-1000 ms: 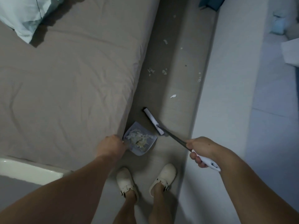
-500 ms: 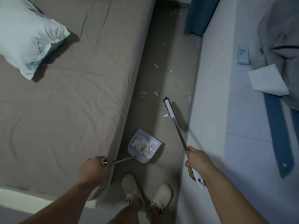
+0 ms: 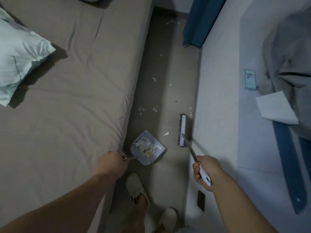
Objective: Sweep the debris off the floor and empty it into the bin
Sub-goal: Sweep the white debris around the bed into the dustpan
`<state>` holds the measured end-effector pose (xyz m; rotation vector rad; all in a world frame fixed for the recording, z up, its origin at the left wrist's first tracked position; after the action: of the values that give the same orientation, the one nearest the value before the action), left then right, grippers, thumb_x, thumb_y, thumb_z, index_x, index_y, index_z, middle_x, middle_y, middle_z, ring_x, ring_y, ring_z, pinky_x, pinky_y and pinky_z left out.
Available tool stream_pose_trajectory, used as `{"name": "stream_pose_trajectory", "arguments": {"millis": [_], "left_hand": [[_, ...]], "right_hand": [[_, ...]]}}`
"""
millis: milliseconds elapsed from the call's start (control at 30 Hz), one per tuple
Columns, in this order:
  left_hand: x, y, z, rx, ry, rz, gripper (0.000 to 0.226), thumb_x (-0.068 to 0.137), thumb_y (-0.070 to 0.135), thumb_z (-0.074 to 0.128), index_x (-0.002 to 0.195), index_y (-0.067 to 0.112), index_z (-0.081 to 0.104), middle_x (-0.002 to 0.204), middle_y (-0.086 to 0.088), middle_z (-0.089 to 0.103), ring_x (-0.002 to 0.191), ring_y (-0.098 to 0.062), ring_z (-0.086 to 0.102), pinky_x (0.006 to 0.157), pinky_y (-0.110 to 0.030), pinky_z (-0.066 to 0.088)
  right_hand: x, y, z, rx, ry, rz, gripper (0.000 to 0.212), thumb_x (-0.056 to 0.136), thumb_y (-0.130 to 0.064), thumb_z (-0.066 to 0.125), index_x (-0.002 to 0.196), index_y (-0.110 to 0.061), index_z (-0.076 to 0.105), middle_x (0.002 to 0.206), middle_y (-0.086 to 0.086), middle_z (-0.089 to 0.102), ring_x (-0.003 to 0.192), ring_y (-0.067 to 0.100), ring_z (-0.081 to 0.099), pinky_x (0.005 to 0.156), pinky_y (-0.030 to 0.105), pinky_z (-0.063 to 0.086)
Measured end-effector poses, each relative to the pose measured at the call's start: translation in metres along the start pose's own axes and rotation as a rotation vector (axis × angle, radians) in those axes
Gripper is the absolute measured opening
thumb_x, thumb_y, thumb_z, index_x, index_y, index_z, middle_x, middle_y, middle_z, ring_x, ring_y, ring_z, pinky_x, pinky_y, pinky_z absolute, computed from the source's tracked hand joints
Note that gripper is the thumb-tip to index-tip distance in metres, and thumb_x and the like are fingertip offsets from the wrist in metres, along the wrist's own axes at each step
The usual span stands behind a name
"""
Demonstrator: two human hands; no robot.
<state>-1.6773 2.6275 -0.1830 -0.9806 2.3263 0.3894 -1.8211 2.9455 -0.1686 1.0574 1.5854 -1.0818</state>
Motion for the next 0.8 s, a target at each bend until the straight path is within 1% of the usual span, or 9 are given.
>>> {"name": "stream_pose_trajectory", "arguments": {"millis": [67,133,300,400,467,567,667,733,800], "left_hand": [[0.015,-0.008,-0.004,-0.003,-0.002,-0.008,0.037,0.091,0.049,0.043,0.094,0.021,0.067,0.093,-0.004,0.071,0.087,-0.028,0.068,0.072,-0.032,0.055],[0.028,-0.017,-0.003,-0.004,-0.010,-0.013,0.040,0.086,0.053,0.041,0.094,0.024,0.067,0.091,-0.001,0.071,0.086,-0.027,0.068,0.071,-0.031,0.054],[0.041,-0.015,-0.007,-0.015,-0.025,-0.024,0.036,0.085,0.054,0.043,0.095,0.029,0.067,0.089,0.001,0.071,0.085,-0.027,0.069,0.069,-0.030,0.053],[0.045,-0.013,-0.005,-0.047,-0.022,-0.072,0.038,0.084,0.053,0.040,0.094,0.029,0.067,0.086,0.002,0.070,0.082,-0.026,0.068,0.069,-0.031,0.054],[0.041,-0.006,-0.006,-0.044,-0.013,-0.098,0.038,0.087,0.053,0.040,0.095,0.028,0.067,0.089,0.002,0.070,0.085,-0.026,0.068,0.068,-0.030,0.051],[0.030,-0.001,-0.002,-0.061,-0.030,-0.112,0.034,0.091,0.052,0.044,0.098,0.028,0.067,0.093,0.000,0.070,0.090,-0.026,0.068,0.066,-0.030,0.046],[0.010,0.003,0.005,-0.119,-0.018,-0.162,0.031,0.092,0.052,0.049,0.096,0.029,0.069,0.088,0.000,0.070,0.085,-0.026,0.068,0.063,-0.030,0.046],[-0.003,0.005,0.009,-0.168,-0.007,-0.216,0.031,0.092,0.052,0.050,0.094,0.028,0.069,0.086,-0.001,0.070,0.083,-0.027,0.068,0.062,-0.030,0.047],[-0.015,0.007,0.012,-0.206,0.002,-0.279,0.032,0.092,0.049,0.049,0.091,0.025,0.069,0.087,-0.003,0.071,0.084,-0.030,0.069,0.066,-0.031,0.052]], "right_hand": [[0.010,-0.010,0.015,0.047,-0.009,0.039,0.022,0.093,-0.014,0.032,0.074,-0.015,0.044,0.054,0.001,0.043,0.044,0.015,0.032,0.047,0.023,0.026],[0.017,-0.019,0.032,0.128,-0.017,0.050,0.022,0.089,-0.011,0.028,0.075,-0.016,0.044,0.053,0.000,0.044,0.042,0.014,0.035,0.045,0.022,0.029],[0.024,-0.051,0.086,0.290,-0.103,0.056,0.027,0.089,-0.008,0.023,0.078,-0.017,0.046,0.052,-0.002,0.044,0.044,0.010,0.037,0.045,0.021,0.028],[0.024,-0.080,0.107,0.275,-0.166,0.046,0.026,0.087,-0.006,0.021,0.077,-0.014,0.044,0.051,-0.002,0.041,0.040,0.010,0.034,0.042,0.020,0.027],[0.029,-0.100,0.111,0.261,-0.184,0.046,0.027,0.086,-0.004,0.018,0.079,-0.013,0.043,0.049,-0.003,0.040,0.038,0.009,0.035,0.041,0.019,0.027],[0.032,-0.127,0.108,0.265,-0.277,0.039,0.026,0.084,-0.003,0.017,0.078,-0.015,0.038,0.046,-0.003,0.040,0.033,0.008,0.035,0.037,0.017,0.028],[0.029,-0.155,0.091,0.115,-0.250,0.012,0.021,0.087,-0.005,0.022,0.079,-0.016,0.038,0.049,-0.002,0.039,0.035,0.010,0.034,0.040,0.019,0.027],[0.028,-0.171,0.081,-0.119,-0.183,-0.043,0.022,0.090,-0.009,0.028,0.073,-0.016,0.039,0.052,0.001,0.039,0.039,0.014,0.031,0.045,0.021,0.023],[0.024,-0.194,0.082,-0.402,-0.105,-0.165,0.026,0.091,-0.010,0.036,0.066,-0.016,0.040,0.056,0.005,0.043,0.043,0.017,0.035,0.048,0.022,0.026]]}}
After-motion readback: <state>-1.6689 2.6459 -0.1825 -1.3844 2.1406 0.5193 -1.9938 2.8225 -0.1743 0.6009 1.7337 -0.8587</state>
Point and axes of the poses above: each hand's wrist, its own x-axis towards the middle knuckle, its own z-axis out of the palm, y = z × x, the point moved 7 cm from there along x, towards the middle knuckle
